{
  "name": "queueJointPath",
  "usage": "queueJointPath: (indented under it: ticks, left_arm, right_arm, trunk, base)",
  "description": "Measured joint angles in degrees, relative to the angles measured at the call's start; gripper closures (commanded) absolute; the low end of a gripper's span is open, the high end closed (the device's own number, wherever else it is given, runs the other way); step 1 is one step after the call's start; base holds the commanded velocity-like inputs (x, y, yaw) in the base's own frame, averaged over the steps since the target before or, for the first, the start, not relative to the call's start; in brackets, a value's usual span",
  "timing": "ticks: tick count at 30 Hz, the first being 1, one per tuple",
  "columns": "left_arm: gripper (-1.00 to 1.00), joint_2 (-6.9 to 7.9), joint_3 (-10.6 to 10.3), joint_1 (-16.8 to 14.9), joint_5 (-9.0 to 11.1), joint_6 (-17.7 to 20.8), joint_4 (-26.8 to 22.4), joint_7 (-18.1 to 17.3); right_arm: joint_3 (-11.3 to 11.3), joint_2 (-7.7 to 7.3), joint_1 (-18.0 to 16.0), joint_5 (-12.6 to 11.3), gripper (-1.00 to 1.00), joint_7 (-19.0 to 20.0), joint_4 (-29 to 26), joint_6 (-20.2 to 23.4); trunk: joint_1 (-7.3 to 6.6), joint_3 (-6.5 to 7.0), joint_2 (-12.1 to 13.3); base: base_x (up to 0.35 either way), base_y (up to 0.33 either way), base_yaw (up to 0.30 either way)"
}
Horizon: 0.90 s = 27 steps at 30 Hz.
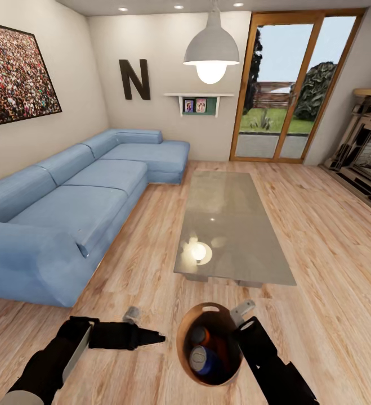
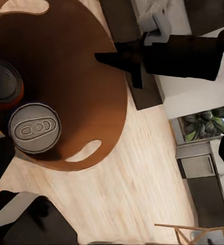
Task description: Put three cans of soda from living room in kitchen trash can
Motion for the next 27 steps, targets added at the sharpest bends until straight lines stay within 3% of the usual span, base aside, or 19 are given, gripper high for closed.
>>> queueJointPath:
  ticks: [6,11,17,21,27]
  left_arm:
    - [-1.00,4.10,3.3,0.0,0.5,0.4,-0.8,-7.0]
    - [-1.00,5.87,4.0,0.0,0.6,0.5,-0.4,-8.4]
    - [-1.00,6.57,4.1,0.0,0.5,0.1,1.3,-7.7]
    - [-1.00,6.52,4.2,0.0,0.3,-0.1,3.3,1.1]
    - [-1.00,5.53,3.9,0.0,0.0,-0.3,5.6,11.7]
  right_arm:
    - [-0.8,-0.32,0.0,-0.6,1.00,0.7,0.0,0.0]
    - [-2.3,-0.44,0.0,-0.4,1.00,0.9,0.0,0.0]
    - [-3.6,-0.77,0.0,0.1,1.00,2.4,-0.1,0.0]
    - [-6.0,-0.93,0.0,-0.9,1.00,5.1,-0.1,0.0]
    - [-7.6,-0.95,0.0,0.6,1.00,6.5,-0.1,-1.7]
  trunk:
    - [0.00,0.00,0.0]
    - [0.00,0.00,0.0]
    - [0.00,0.00,0.0]
    - [0.00,0.00,0.0]
    - [0.00,0.00,0.0]
  base:
    - [0.000,0.000,0.000]
    - [0.000,0.000,0.000]
    - [0.000,0.000,0.000]
    - [0.000,0.000,0.000]
    - [0.000,0.000,0.000]
